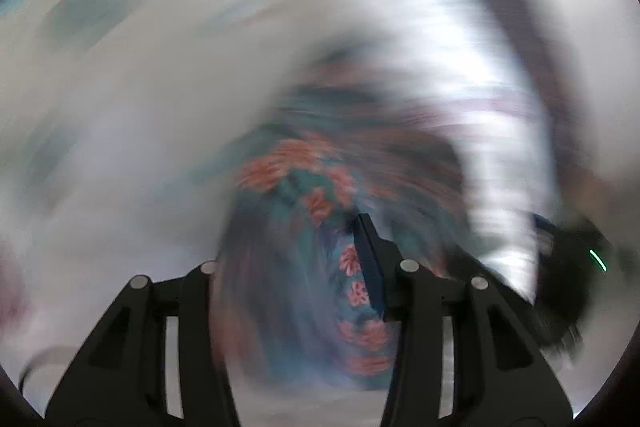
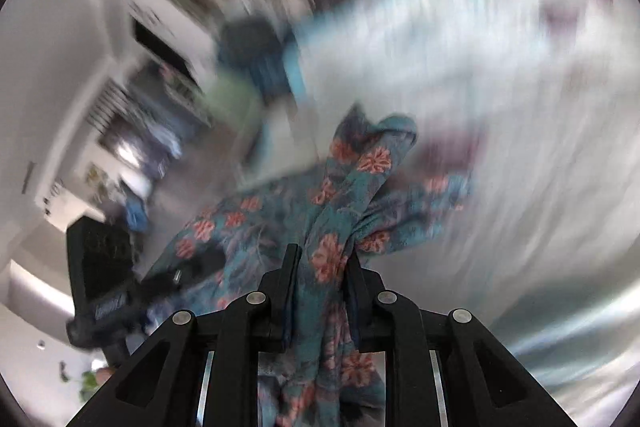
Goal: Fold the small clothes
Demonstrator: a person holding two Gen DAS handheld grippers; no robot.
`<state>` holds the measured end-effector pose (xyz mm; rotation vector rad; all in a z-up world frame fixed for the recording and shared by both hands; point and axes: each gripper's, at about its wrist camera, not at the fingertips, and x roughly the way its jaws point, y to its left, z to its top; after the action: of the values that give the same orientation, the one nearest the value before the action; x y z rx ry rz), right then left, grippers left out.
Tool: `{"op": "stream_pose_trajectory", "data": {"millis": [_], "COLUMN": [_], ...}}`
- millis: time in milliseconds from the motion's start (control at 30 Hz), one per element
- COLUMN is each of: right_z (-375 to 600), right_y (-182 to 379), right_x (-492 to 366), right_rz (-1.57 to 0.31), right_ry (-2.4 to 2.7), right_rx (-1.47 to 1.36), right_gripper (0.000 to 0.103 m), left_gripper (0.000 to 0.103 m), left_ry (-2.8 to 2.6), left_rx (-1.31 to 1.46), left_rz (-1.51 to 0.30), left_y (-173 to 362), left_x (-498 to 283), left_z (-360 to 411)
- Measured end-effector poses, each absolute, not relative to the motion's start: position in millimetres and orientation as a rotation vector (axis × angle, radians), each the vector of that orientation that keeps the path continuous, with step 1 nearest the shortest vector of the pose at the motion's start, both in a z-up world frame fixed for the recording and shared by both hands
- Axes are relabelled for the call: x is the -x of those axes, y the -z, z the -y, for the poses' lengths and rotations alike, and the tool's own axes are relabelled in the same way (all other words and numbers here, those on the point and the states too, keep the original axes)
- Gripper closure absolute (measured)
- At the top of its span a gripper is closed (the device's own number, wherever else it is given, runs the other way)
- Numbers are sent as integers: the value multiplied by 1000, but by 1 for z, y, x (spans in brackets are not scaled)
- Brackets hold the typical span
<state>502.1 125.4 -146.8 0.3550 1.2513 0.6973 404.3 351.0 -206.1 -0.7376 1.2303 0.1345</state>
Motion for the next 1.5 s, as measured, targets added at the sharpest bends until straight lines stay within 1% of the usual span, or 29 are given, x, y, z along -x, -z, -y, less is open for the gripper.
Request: {"op": "stream_pose_trajectory", "data": {"millis": [33, 67, 133, 200, 233, 267, 300, 333, 367, 500, 567, 600, 667, 700, 733, 767, 800, 833, 967, 1067, 1200, 1367, 1500], "right_z": [-139, -144, -140, -117, -99, -81, -61, -43, -22, 20, 34, 42, 55, 61, 71, 79, 88, 98, 120, 127, 130, 127, 127], "right_y": [171, 182, 160, 118, 92, 65, 46, 23, -2, -61, -79, -88, -101, -105, -110, -113, -115, -116, -108, -97, -100, -99, -94], "right_x": [-495, -485, -466, -453, -445, -435, -424, -418, -404, -354, -320, -304, -256, -238, -214, -197, -176, -157, -102, -69, -31, -10, -6], "right_rz": [-1348, -1383, -1272, -1180, -1115, -1050, -1005, -956, -904, -808, -775, -762, -726, -707, -682, -670, -662, -654, -679, -685, -640, -616, -621], "right_ry": [-732, -759, -771, -701, -661, -623, -592, -560, -534, -454, -440, -436, -411, -391, -357, -334, -310, -287, -150, -37, 18, 48, 47], "right_rx": [-308, -255, -57, 71, 102, 125, 135, 139, 134, 89, 88, 102, 149, 168, 183, 186, 180, 166, 191, 204, 208, 223, 206], "right_gripper": [80, 80, 80, 72, 63, 46, 37, 24, 20, 18, 17, 17, 16, 15, 11, 6, 2, 0, 0, 0, 0, 0, 0], "left_gripper": [57, 57, 56, 48, 39, 31, 29, 25, 24, 20, 16, 15, 7, 7, 6, 3, 0, 1, 1, 1, 1, 1, 1], "left_ry": [-187, -212, -240, -246, -233, -201, -168, -127, -64, 93, 119, 135, 146, 137, 125, 105, 88, 61, 19, 67, 63, -8, -6], "left_rx": [716, 667, 606, 555, 523, 470, 434, 406, 374, 342, 314, 273, 171, 121, 80, 30, -1, -40, -96, -78, -58, -94, -37], "left_rz": [-1248, -1232, -1148, -1059, -1019, -966, -931, -896, -851, -738, -715, -705, -677, -651, -619, -583, -568, -548, -492, -584, -590, -579, -576], "left_y": [216, 216, 192, 153, 138, 112, 93, 76, 55, -1, -20, -30, -44, -50, -56, -60, -63, -66, -70, -64, -60, -59, -56], "left_x": [-392, -378, -352, -333, -325, -317, -318, -312, -305, -275, -258, -246, -219, -202, -181, -160, -150, -136, -87, -70, -48, -35, -25], "left_z": [-358, -362, -364, -355, -351, -333, -320, -307, -283, -219, -190, -173, -141, -129, -118, -104, -96, -88, -69, -65, -60, -51, -54]}}
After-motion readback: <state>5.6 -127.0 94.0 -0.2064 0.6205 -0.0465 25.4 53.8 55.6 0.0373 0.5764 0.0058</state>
